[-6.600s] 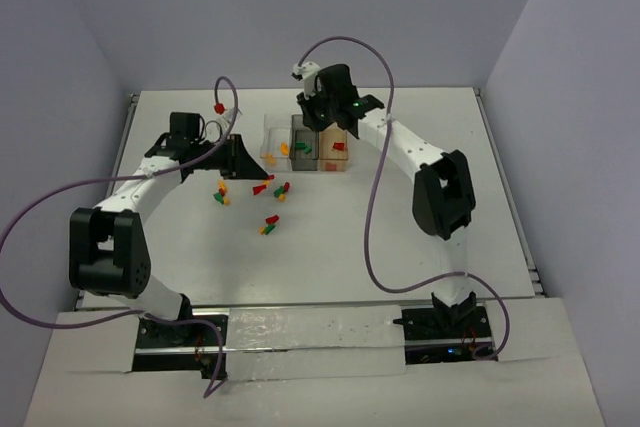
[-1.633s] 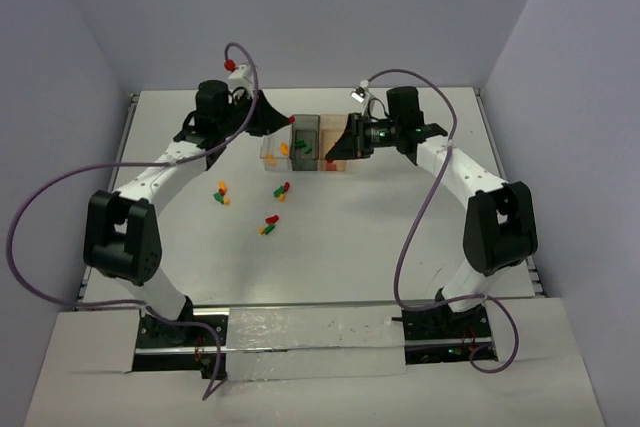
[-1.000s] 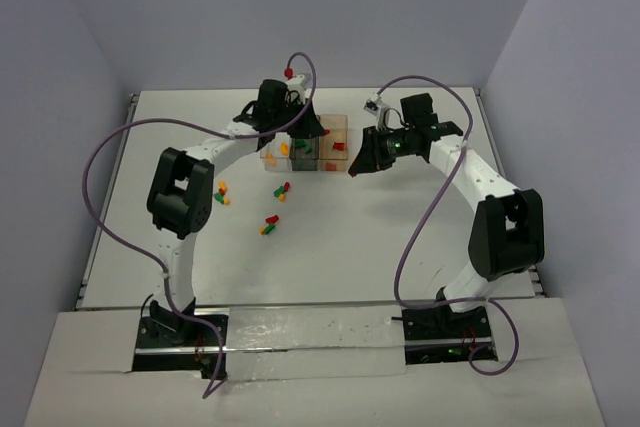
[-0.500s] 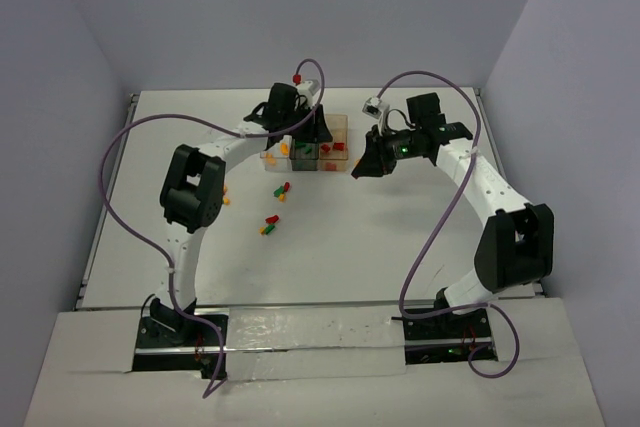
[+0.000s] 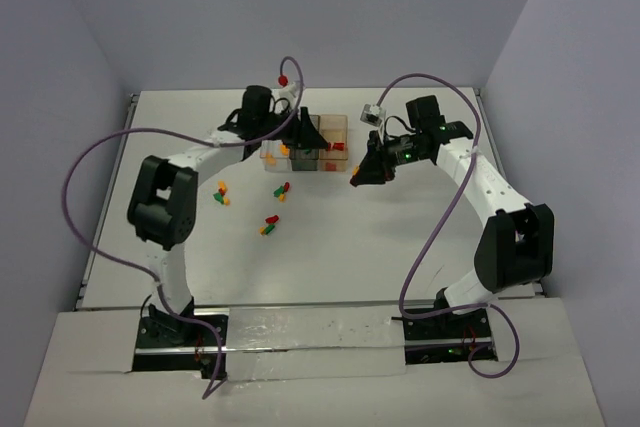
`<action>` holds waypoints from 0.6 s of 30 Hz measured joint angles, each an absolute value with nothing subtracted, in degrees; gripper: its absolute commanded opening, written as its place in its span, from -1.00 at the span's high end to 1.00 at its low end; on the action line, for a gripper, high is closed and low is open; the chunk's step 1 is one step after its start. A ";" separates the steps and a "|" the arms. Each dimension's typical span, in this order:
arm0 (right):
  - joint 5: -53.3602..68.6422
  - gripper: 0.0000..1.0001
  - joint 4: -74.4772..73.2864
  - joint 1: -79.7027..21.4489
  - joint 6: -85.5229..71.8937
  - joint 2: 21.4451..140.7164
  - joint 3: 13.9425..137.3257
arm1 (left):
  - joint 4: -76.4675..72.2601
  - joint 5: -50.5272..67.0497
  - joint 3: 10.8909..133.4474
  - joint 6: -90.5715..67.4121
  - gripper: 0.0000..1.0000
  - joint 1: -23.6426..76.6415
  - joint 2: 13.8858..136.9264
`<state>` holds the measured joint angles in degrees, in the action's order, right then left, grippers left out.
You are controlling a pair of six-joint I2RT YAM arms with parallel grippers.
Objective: Sort the legos into containers by color
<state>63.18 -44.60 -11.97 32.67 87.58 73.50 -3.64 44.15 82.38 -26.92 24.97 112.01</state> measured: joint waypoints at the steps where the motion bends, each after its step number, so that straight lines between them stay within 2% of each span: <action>1: 64.11 0.93 -46.03 -11.97 33.94 87.72 74.09 | -5.28 46.67 79.77 -27.60 -0.03 24.23 108.96; 4: 66.46 0.93 -50.84 -12.74 38.24 89.03 77.02 | -11.36 53.49 73.13 -28.19 -0.05 22.12 99.53; 9: 68.67 0.94 -55.13 -16.01 41.84 90.89 79.55 | -10.50 60.69 70.22 -23.01 -0.09 21.99 89.15; 18: 67.15 0.95 -53.46 -23.60 38.96 90.27 79.55 | 0.81 66.68 70.09 -13.17 -0.18 23.37 86.51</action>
